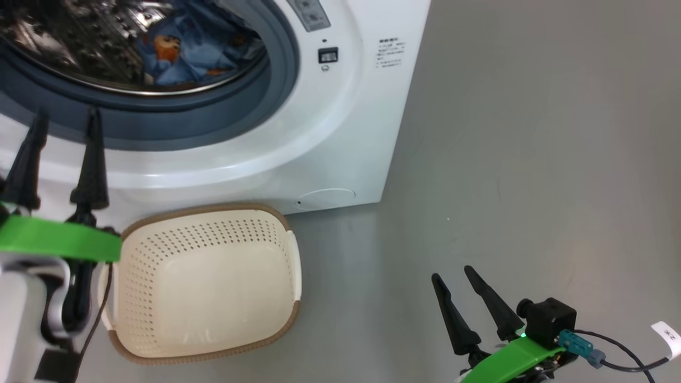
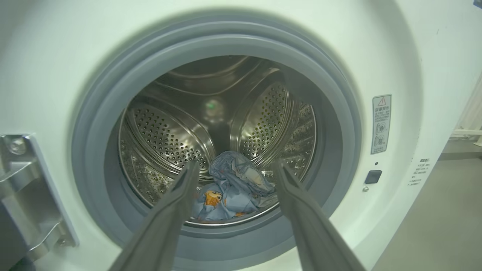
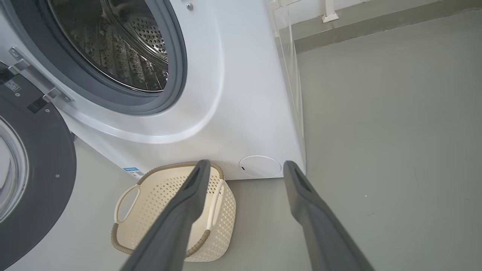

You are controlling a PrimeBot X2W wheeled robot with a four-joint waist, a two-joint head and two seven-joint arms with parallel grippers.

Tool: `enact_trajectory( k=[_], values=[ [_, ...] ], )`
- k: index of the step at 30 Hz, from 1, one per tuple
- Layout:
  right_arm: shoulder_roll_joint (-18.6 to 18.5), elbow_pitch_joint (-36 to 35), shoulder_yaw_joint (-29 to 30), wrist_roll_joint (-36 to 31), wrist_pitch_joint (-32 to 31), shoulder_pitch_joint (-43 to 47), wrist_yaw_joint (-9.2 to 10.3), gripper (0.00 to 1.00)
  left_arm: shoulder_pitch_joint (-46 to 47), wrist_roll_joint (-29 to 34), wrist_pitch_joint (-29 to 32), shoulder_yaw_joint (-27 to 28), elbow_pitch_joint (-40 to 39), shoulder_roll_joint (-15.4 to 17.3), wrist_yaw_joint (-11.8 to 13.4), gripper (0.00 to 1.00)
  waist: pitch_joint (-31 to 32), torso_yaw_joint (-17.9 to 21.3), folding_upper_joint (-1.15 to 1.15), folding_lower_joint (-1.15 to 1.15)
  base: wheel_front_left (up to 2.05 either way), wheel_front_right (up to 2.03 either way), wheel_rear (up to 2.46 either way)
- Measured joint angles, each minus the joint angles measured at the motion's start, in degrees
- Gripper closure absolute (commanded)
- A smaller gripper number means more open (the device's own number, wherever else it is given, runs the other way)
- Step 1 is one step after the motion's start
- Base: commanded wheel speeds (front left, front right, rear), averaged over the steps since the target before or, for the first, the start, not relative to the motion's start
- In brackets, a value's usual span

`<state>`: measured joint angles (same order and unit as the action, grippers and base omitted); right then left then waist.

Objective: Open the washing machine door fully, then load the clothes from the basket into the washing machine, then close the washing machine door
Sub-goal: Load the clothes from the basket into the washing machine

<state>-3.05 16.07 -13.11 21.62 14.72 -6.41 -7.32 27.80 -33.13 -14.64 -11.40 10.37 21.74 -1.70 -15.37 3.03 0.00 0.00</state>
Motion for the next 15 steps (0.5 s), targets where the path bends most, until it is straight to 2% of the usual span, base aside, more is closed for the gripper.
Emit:
enact_trajectory(
  k=[15],
  values=[
    [0.03,0.23,2.02,-0.41,0.0,2.04,0.0,0.0,-17.62,6.51,0.0,10.65,-6.12,-4.01,-0.65,0.0,4.51,-1.61,0.0,0.0,0.0,0.0,0.0]
  ],
)
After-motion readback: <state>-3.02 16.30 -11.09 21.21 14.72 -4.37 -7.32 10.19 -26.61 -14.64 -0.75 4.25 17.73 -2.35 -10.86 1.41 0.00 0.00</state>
